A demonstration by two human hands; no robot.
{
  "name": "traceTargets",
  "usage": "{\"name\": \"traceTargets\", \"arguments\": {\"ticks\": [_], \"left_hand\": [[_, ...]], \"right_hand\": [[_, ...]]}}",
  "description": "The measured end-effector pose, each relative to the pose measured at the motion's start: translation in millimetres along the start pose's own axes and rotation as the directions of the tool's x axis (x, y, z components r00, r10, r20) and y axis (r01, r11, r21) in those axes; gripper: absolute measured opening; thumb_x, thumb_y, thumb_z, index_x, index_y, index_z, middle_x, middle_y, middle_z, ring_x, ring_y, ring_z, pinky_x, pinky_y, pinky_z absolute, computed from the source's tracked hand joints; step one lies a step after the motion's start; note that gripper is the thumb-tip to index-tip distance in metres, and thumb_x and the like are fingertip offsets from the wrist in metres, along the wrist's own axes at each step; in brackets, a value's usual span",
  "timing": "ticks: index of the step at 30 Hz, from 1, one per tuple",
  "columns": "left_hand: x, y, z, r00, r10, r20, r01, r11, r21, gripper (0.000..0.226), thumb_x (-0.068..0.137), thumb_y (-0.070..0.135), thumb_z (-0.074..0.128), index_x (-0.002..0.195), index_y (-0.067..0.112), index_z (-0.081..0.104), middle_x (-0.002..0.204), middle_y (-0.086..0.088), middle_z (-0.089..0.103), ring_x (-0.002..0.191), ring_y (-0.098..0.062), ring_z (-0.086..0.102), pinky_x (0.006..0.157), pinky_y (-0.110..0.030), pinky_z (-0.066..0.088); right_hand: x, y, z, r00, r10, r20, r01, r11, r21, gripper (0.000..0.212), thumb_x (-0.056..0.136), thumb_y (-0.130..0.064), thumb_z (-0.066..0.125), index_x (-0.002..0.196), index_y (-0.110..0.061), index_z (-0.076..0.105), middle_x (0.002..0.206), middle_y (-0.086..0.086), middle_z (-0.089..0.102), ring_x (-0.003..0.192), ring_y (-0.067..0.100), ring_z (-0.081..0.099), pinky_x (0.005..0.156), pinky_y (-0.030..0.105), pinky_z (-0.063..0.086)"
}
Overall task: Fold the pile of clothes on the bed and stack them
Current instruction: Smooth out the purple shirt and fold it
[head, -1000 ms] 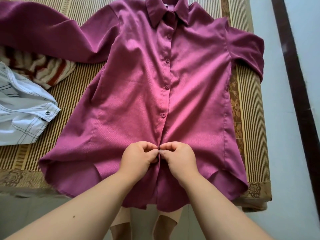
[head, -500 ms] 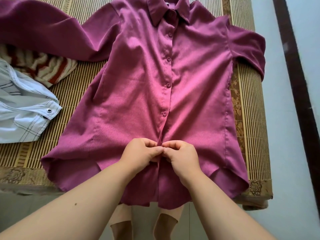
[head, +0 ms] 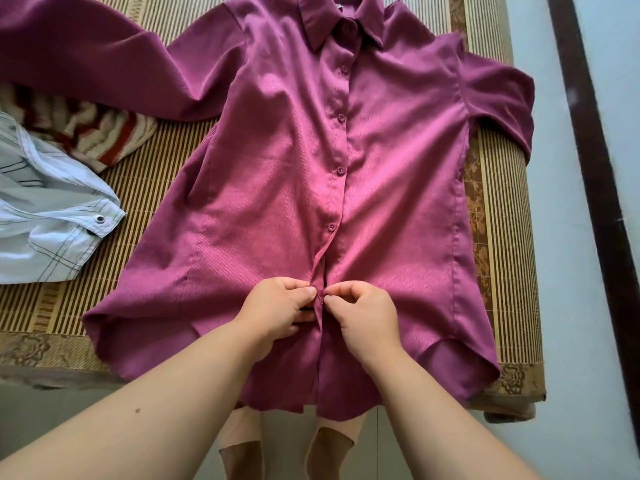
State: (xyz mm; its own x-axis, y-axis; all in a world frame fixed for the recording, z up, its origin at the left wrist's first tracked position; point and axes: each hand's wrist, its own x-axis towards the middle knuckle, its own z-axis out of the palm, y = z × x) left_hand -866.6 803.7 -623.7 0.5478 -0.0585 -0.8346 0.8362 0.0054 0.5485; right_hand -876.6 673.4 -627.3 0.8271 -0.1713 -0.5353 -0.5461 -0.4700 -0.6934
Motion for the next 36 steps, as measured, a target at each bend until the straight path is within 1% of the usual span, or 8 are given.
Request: {"name": "traceTargets", "arguments": {"ticks": [3,14,19,21,24,27,32,36], "left_hand": [[0.1,0.8,1.3,1.000,0.008,-0.013,-0.008,1.000,0.000,0.008,0.095,0.017,0.056,0.091,0.018,0.063,0.056,0.014,0.061,0.044,0.003,0.055,0.048,-0.017,0.035],[0.7,3.9,3.8,0.998,0.015,-0.064,-0.014,1.000,0.010,0.014,0.093,0.015,0.057,0.081,0.018,0.062,0.052,0.012,0.061,0.042,0.001,0.056,0.049,-0.020,0.035],[1.5,5.0,6.4,0.994,0.058,-0.088,-0.053,0.997,0.061,0.015,0.092,0.013,0.060,0.079,0.016,0.065,0.063,0.002,0.063,0.042,0.001,0.056,0.044,-0.016,0.039],[1.0,6.3,5.3,0.996,0.055,-0.069,-0.048,0.995,0.091,0.016,0.091,0.018,0.060,0.077,0.017,0.066,0.067,0.002,0.065,0.048,-0.001,0.060,0.049,-0.017,0.041],[0.3,6.7,-1.6,0.999,-0.048,0.005,0.048,0.999,-0.004,0.011,0.090,0.021,0.057,0.081,0.019,0.065,0.065,0.009,0.069,0.059,-0.003,0.067,0.060,-0.023,0.041],[2.9,3.2,-7.3,0.997,-0.060,0.049,0.059,0.998,0.029,0.005,0.090,0.018,0.062,0.090,0.020,0.066,0.071,0.008,0.072,0.067,-0.004,0.069,0.058,-0.020,0.043],[6.5,1.3,-3.7,0.999,0.002,0.045,-0.005,0.998,0.064,0.010,0.086,0.010,0.068,0.078,0.013,0.064,0.058,0.002,0.063,0.044,-0.003,0.053,0.040,-0.014,0.032],[3.9,-3.6,-1.2,0.991,0.137,0.007,-0.137,0.980,0.141,0.014,0.086,0.006,0.068,0.074,0.013,0.068,0.056,0.005,0.065,0.049,-0.004,0.061,0.043,-0.012,0.040]], "right_hand": [[0.9,-1.3,-1.3,0.999,-0.039,0.022,0.040,0.998,-0.044,0.022,0.078,-0.016,0.071,0.065,-0.033,0.066,0.065,-0.018,0.066,0.061,-0.009,0.058,0.059,0.007,0.041],[2.7,-0.8,-3.8,0.996,-0.063,0.062,0.064,0.998,-0.005,0.023,0.079,-0.013,0.071,0.067,-0.032,0.068,0.067,-0.015,0.068,0.062,-0.007,0.059,0.064,0.011,0.045],[2.5,0.0,-1.8,0.998,-0.050,0.048,0.051,0.998,-0.023,0.020,0.079,-0.014,0.070,0.068,-0.031,0.069,0.069,-0.014,0.069,0.066,-0.005,0.061,0.066,0.013,0.047],[3.2,-0.3,-0.1,0.999,-0.040,0.034,0.041,0.998,-0.040,0.019,0.080,-0.015,0.069,0.069,-0.031,0.069,0.071,-0.013,0.070,0.068,-0.002,0.062,0.068,0.017,0.048],[4.5,1.0,1.0,1.000,-0.029,0.012,0.029,0.999,-0.028,0.022,0.079,-0.015,0.070,0.066,-0.032,0.067,0.070,-0.013,0.070,0.066,-0.002,0.061,0.069,0.019,0.049],[5.2,3.3,0.8,1.000,-0.022,0.020,0.021,1.000,0.013,0.026,0.078,-0.013,0.071,0.063,-0.033,0.066,0.067,-0.015,0.069,0.064,-0.004,0.061,0.066,0.017,0.049],[5.5,7.2,-3.0,0.997,-0.001,0.079,-0.005,0.997,0.076,0.025,0.079,-0.006,0.068,0.067,-0.028,0.070,0.071,-0.008,0.072,0.068,0.006,0.065,0.070,0.027,0.053],[3.3,7.4,-3.7,0.996,0.023,0.085,-0.037,0.985,0.169,0.024,0.079,0.001,0.069,0.073,-0.022,0.069,0.076,0.001,0.074,0.075,0.014,0.067,0.077,0.036,0.055]]}}
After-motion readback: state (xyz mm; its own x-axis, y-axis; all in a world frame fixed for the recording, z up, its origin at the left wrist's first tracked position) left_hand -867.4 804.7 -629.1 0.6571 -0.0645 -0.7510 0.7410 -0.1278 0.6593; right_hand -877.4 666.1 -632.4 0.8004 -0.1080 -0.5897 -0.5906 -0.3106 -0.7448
